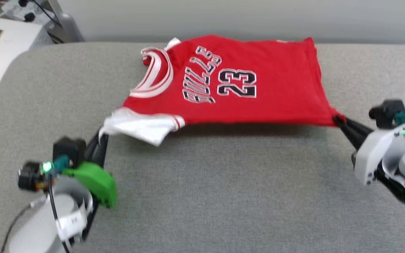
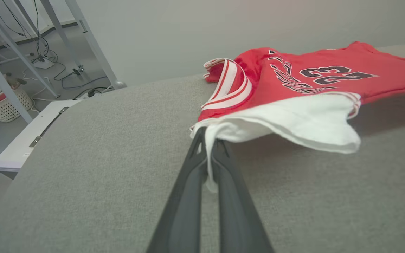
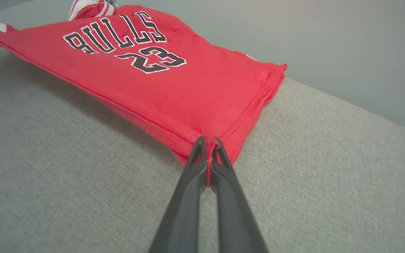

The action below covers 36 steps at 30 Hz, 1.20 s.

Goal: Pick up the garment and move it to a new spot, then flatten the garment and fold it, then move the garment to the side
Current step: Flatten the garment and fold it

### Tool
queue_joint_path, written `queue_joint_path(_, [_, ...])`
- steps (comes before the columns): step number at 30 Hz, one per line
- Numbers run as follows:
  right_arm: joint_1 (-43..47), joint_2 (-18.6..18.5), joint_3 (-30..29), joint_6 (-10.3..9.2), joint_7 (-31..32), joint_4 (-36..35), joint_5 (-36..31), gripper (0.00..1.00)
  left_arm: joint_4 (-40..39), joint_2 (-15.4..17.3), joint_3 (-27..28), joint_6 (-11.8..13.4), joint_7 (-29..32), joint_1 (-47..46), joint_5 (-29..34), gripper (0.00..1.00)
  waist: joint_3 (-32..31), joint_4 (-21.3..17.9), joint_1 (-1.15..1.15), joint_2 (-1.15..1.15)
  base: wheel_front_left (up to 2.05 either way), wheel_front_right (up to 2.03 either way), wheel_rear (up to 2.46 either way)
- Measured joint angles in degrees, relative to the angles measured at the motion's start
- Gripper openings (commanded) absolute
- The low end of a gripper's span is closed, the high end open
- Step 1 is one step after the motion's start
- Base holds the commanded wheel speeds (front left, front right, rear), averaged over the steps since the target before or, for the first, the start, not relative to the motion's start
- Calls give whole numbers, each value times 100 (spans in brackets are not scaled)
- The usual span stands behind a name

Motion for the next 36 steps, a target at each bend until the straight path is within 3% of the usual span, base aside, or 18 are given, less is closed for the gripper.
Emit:
queue_joint_path(5, [1117, -360, -30, 0, -66, -439, 166, 0, -983, 156, -153, 489, 224, 1411, -318, 0, -443, 56, 0, 0, 0, 0, 0])
queue_joint_path(17, [2926, -801, -659, 0, 10, -1161, 178, 0, -1777, 267, -505, 933, 454, 3084, -732, 0, -884, 30, 0, 0, 0, 0, 0])
queue_joint_path(28, [4412, -909, -1720, 0, 386, -1719, 45, 0, -1918, 244, -709, 990, 521, 3648, -968, 0, -954, 51, 0, 0, 0, 0, 0])
queue_joint_path(36, [4551, -631, -2621, 0, 777, -2147, -270, 0, -1928, 427, -622, 818, 589, 2879, -608, 0, -833, 44, 0, 0, 0, 0, 0])
